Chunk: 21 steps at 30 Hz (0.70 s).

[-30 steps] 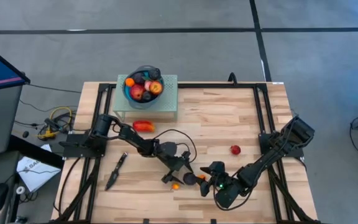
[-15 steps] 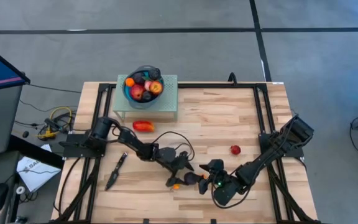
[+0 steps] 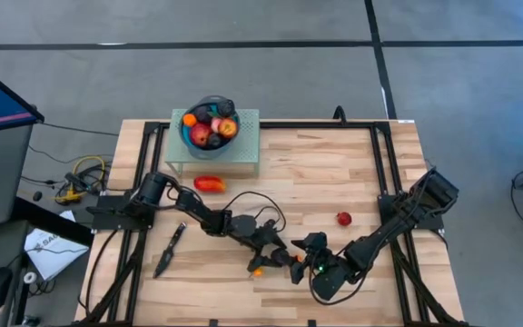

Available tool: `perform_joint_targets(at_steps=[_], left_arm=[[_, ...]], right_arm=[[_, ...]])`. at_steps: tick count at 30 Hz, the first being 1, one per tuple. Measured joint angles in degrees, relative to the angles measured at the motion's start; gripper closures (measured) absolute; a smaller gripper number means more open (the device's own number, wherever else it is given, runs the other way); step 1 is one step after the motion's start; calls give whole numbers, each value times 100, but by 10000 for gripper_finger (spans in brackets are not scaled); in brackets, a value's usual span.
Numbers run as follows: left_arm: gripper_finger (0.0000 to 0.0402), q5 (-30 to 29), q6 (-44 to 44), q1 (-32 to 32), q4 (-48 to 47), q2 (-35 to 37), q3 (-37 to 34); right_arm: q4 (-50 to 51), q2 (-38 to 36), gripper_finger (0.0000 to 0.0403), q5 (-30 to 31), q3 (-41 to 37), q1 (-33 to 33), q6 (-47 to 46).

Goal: Pick & Place Fruit
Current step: Put the violet plum into the blue strainer bowl on the shelf

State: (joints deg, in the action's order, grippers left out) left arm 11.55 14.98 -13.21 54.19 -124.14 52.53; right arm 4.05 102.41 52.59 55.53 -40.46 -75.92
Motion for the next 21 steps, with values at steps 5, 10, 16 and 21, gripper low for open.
perform_joint_targets(at_steps=[5, 10, 16, 21], left_arm=[[106, -111, -445, 0, -85, 94, -48], [118, -131, -769, 16, -129, 219, -62], [116, -254, -1179, 7, -916, 1033, -296], [120, -1369, -2081, -82, -2693, 3063, -793]], right_arm=[[-4, 0, 100, -6, 0, -144, -63], [38, 0, 100, 4, 0, -321, -344], [18, -2, 100, 20, -2, -441, -515], [66, -2, 100, 38, -2, -538, -518]])
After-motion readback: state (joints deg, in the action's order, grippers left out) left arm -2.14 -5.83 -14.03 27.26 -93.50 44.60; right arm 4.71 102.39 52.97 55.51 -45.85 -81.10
